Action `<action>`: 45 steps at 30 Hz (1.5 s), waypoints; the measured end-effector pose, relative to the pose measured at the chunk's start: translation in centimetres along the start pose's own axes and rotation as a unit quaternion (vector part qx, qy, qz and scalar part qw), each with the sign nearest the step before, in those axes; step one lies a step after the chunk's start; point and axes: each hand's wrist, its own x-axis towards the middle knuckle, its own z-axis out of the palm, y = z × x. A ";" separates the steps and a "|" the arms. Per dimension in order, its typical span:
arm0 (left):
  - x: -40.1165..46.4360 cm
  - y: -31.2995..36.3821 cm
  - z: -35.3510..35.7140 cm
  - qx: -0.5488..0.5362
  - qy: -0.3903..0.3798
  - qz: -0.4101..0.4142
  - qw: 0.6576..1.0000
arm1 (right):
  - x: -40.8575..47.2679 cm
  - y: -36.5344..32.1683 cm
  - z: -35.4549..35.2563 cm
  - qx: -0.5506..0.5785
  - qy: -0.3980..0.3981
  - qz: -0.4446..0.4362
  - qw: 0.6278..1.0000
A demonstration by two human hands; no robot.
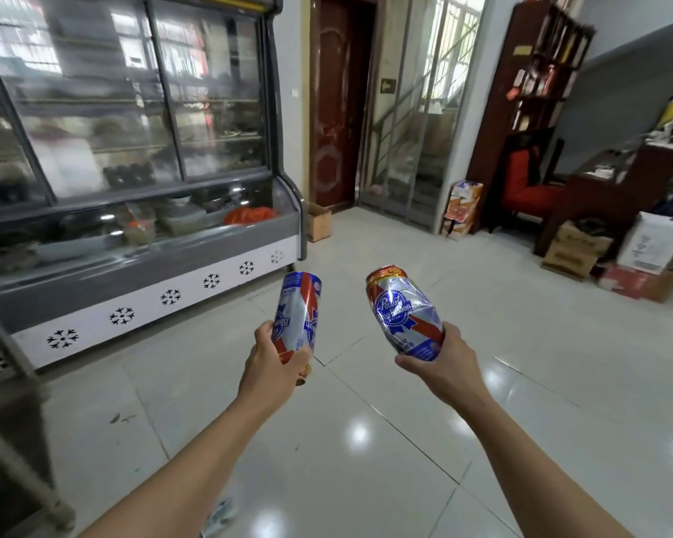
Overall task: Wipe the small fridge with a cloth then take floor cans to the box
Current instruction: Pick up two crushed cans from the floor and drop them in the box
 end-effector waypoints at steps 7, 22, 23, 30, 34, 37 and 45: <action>13.4 3.2 5.7 -0.007 -0.025 0.034 0.999 | 12.3 1.1 -1.0 -0.009 0.043 0.016 0.999; 40.3 9.5 18.6 -0.020 -0.076 0.048 0.996 | 40.9 3.7 -1.3 0.006 0.084 0.031 0.996; 42.3 9.9 19.8 -0.020 -0.070 0.048 0.996 | 43.3 4.2 -1.3 0.010 0.083 0.029 0.996; 56.1 14.7 28.1 -0.031 -0.022 0.023 0.999 | 61.4 7.0 -3.1 0.025 0.050 0.030 0.998; 62.7 16.9 32.2 -0.037 -0.023 0.008 0.999 | 70.1 7.9 -3.8 0.028 0.038 0.029 0.998; 67.7 18.1 35.1 -0.039 -0.014 0.002 0.999 | 76.0 8.9 -3.6 0.023 0.026 0.026 0.999; 84.5 20.3 42.5 -0.053 -0.012 0.011 0.998 | 93.8 11.0 -2.4 0.013 0.031 0.026 0.999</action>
